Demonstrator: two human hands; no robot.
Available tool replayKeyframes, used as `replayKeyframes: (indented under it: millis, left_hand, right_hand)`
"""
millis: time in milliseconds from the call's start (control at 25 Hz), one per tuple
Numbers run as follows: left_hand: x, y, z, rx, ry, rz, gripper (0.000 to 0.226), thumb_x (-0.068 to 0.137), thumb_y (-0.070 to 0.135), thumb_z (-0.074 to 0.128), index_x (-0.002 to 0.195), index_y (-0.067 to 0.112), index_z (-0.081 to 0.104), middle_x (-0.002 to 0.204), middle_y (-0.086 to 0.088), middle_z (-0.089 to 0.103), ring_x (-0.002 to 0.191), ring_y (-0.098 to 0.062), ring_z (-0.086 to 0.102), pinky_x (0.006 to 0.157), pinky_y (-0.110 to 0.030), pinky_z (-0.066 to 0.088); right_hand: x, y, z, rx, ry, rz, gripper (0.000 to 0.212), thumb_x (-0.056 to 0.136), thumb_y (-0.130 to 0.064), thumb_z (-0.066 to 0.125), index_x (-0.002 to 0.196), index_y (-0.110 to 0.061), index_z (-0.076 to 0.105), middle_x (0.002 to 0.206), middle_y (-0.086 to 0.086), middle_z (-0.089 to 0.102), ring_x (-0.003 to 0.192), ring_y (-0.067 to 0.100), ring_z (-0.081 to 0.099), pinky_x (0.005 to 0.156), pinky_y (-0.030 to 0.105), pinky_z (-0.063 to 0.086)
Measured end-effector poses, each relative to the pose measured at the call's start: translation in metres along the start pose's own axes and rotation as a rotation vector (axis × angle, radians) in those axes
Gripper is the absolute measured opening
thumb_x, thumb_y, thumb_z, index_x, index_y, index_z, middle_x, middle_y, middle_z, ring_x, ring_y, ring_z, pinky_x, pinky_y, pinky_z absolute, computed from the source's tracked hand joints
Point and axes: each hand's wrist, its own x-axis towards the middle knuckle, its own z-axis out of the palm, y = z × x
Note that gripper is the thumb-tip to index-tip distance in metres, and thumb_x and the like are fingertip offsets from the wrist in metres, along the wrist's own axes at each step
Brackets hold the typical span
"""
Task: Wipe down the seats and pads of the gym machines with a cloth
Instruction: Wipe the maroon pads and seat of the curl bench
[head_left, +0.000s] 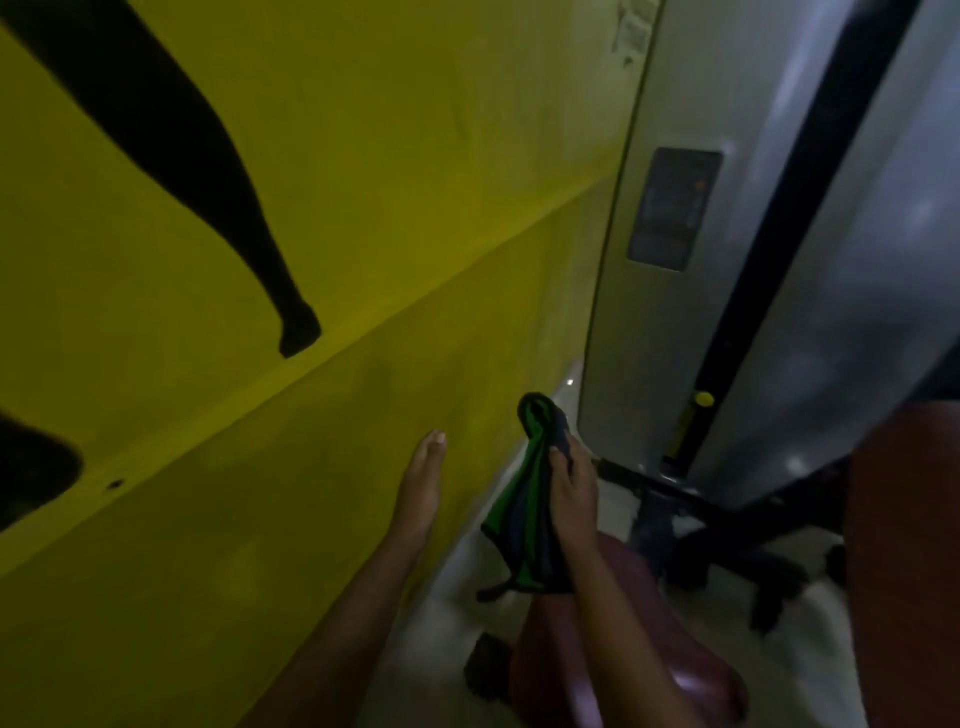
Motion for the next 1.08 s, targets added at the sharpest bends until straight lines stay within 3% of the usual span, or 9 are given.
replayKeyframes:
  millis: [200, 360, 440, 680, 840, 920, 1080]
  left_hand:
    - [0.086, -0.005, 0.048, -0.009, -0.274, 0.057, 0.046, 0.100, 0.030, 0.031, 0.142, 0.013, 0.036, 0.148, -0.004, 0.037, 0.135, -0.020, 0.036, 0.103, -0.026, 0.028]
    - [0.138, 0.000, 0.102, -0.080, -0.469, 0.061, 0.043, 0.101, 0.027, 0.028, 0.142, 0.013, 0.035, 0.150, -0.006, 0.036, 0.137, -0.019, 0.034, 0.111, -0.030, 0.027]
    - [0.155, 0.007, 0.125, -0.075, -0.597, 0.048, 0.045, 0.102, 0.025, 0.027, 0.144, 0.012, 0.031, 0.151, -0.006, 0.032, 0.139, -0.019, 0.031, 0.108, -0.025, 0.025]
    - [0.165, 0.033, 0.208, -0.033, -0.980, 0.054, 0.045, 0.101, 0.026, 0.027, 0.145, 0.016, 0.029, 0.150, 0.001, 0.033, 0.138, -0.011, 0.030, 0.093, -0.011, 0.025]
    - [0.152, 0.033, 0.267, -0.012, -1.233, 0.101, 0.043, 0.101, 0.028, 0.030, 0.142, 0.017, 0.034, 0.147, 0.001, 0.037, 0.134, -0.008, 0.034, 0.100, -0.015, 0.027]
    - [0.145, 0.032, 0.297, 0.007, -1.403, 0.146, 0.044, 0.100, 0.030, 0.032, 0.143, 0.020, 0.034, 0.146, 0.005, 0.037, 0.131, -0.004, 0.034, 0.100, -0.018, 0.027]
    - [0.140, 0.039, 0.353, 0.081, -1.760, 0.332, 0.045, 0.098, 0.032, 0.037, 0.142, 0.024, 0.033, 0.149, 0.005, 0.032, 0.134, -0.007, 0.031, 0.105, -0.022, 0.027]
  right_hand:
    - [0.046, 0.023, -0.007, -0.050, 0.291, 0.071, 0.028, 0.098, -0.005, 0.039, 0.123, 0.000, 0.051, 0.113, 0.006, 0.050, 0.105, 0.015, 0.044, 0.080, 0.016, 0.032]
    - [0.087, 0.043, -0.017, -0.067, 0.476, 0.073, 0.029, 0.099, -0.009, 0.038, 0.125, -0.006, 0.052, 0.112, 0.003, 0.052, 0.106, 0.012, 0.046, 0.091, 0.024, 0.036]
    - [0.107, 0.047, -0.026, -0.103, 0.590, 0.105, 0.031, 0.099, -0.011, 0.039, 0.128, -0.006, 0.051, 0.117, 0.006, 0.052, 0.108, 0.012, 0.045, 0.094, 0.027, 0.036]
    - [0.125, 0.039, -0.081, -0.264, 0.935, 0.065, 0.044, 0.088, -0.031, 0.038, 0.121, -0.007, 0.057, 0.113, 0.003, 0.055, 0.107, 0.020, 0.052, 0.094, 0.034, 0.042]
    - [0.119, 0.038, -0.115, -0.414, 1.181, 0.065, 0.050, 0.087, -0.035, 0.036, 0.123, -0.008, 0.057, 0.124, 0.010, 0.057, 0.117, 0.025, 0.050, 0.099, 0.043, 0.041]
    - [0.118, 0.038, -0.126, -0.475, 1.323, 0.069, 0.049, 0.086, -0.030, 0.037, 0.125, -0.007, 0.055, 0.129, 0.015, 0.053, 0.121, 0.028, 0.045, 0.102, 0.039, 0.036]
    - [0.125, 0.031, -0.127, -0.553, 1.670, 0.153, 0.050, 0.085, -0.032, 0.036, 0.128, -0.011, 0.053, 0.135, 0.013, 0.046, 0.125, 0.028, 0.039, 0.092, 0.015, 0.023]
